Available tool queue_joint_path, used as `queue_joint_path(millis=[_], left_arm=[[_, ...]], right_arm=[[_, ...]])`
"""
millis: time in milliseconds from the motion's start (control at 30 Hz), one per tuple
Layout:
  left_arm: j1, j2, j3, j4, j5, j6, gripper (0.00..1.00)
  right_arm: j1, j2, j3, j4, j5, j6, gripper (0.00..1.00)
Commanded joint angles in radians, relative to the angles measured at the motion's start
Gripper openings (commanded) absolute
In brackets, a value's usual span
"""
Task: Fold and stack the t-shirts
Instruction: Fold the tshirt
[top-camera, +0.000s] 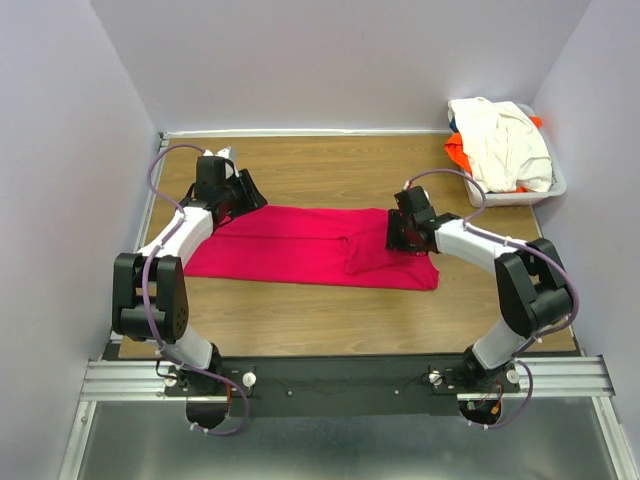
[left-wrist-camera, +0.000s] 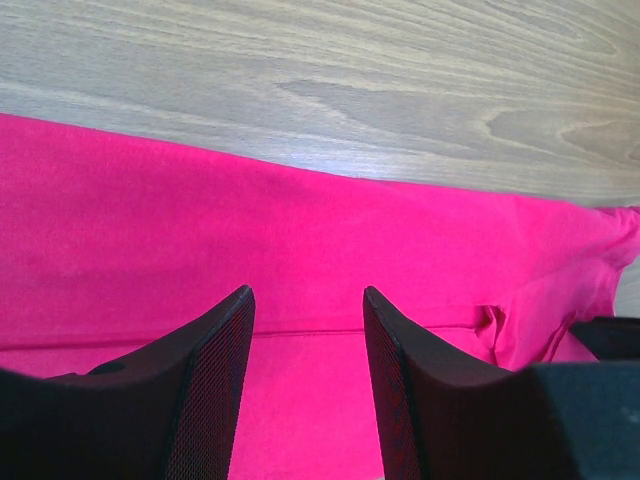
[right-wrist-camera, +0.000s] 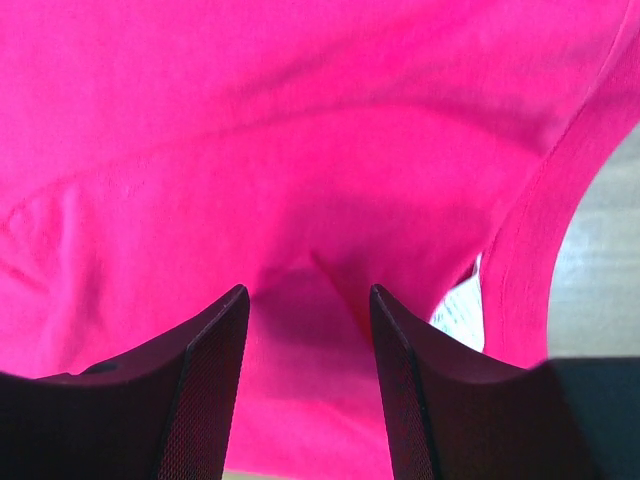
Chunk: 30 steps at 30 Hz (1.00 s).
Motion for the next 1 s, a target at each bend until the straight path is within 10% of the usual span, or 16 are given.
queue_joint_path(millis=[0, 967], left_arm=[[-0.008, 0.014, 0.021, -0.005, 0.006, 0.015, 0.56], [-0.062, 0.04, 0.046, -0.022, 0.014, 0.015, 0.55]], right_arm=[[0.001, -0.061, -0.041, -0.033, -0.071, -0.007, 0.58], [0.001, -0.434, -0.275, -0.054, -0.094, 0.094, 0.56]])
